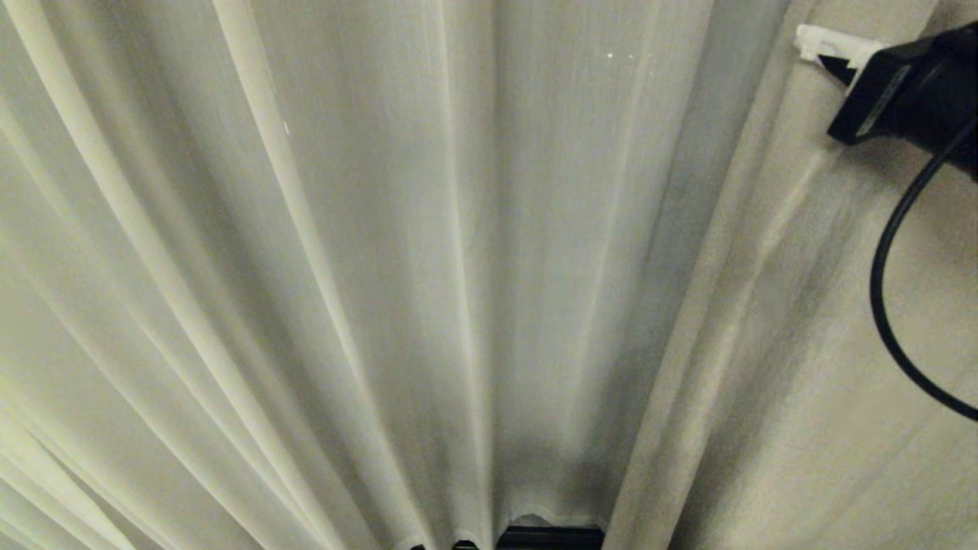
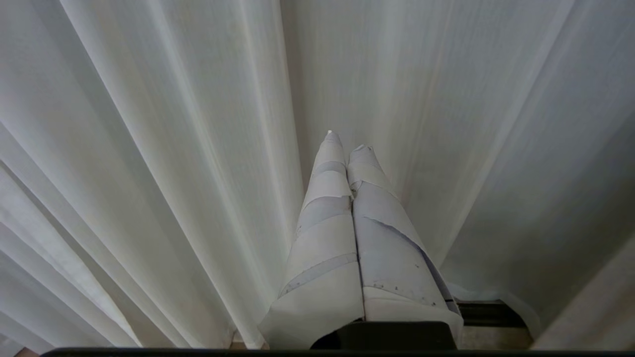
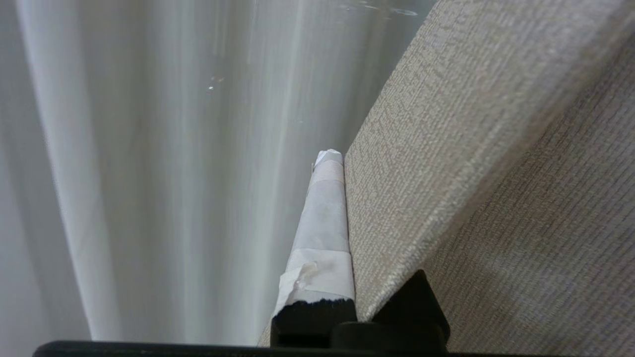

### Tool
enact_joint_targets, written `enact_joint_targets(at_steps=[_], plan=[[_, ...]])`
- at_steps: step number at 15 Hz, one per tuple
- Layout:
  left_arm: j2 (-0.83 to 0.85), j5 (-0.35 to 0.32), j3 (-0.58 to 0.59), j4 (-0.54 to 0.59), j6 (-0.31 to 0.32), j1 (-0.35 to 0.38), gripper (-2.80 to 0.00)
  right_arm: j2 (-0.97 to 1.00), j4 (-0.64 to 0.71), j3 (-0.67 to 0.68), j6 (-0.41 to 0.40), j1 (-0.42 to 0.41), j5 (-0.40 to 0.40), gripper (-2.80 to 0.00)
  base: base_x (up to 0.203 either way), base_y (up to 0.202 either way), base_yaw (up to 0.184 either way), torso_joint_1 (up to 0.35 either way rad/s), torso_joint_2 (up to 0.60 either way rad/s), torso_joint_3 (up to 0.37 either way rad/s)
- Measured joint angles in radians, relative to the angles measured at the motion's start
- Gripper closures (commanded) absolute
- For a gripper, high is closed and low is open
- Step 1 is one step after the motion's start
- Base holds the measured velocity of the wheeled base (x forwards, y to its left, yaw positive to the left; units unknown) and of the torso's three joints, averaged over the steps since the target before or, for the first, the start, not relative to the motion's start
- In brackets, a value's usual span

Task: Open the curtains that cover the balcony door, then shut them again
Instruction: Close the outer curtains on both sides

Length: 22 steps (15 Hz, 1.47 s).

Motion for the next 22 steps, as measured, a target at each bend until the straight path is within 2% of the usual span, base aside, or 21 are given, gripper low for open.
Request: enact_joint_targets(at_steps=[7,12,16,22], plan=[[0.0,0.0,0.0,0.0,-0.001,0.0,0.0,0.147,-0.016,-0.164,0.003,0.109,-0.084,0.0,0.0,0.0,0.0,0.0,0.0,0.0],[0.0,0.0,0.0,0.0,-0.001,0.0,0.0,0.199,-0.043,-0.185,0.0,0.183,-0.097,0.0,0.0,0.0,0.0,0.0,0.0,0.0],[0.0,0.0,0.0,0.0,-0.001,0.0,0.0,0.237,-0.044,-0.24,-0.004,0.249,-0.16,0.0,0.0,0.0,0.0,0.0,0.0,0.0],[0.0,0.0,0.0,0.0,0.0,0.0,0.0,0.283,-0.061,-0.269,-0.023,0.318,-0.196,0.0,0.0,0.0,0.0,0.0,0.0,0.0]])
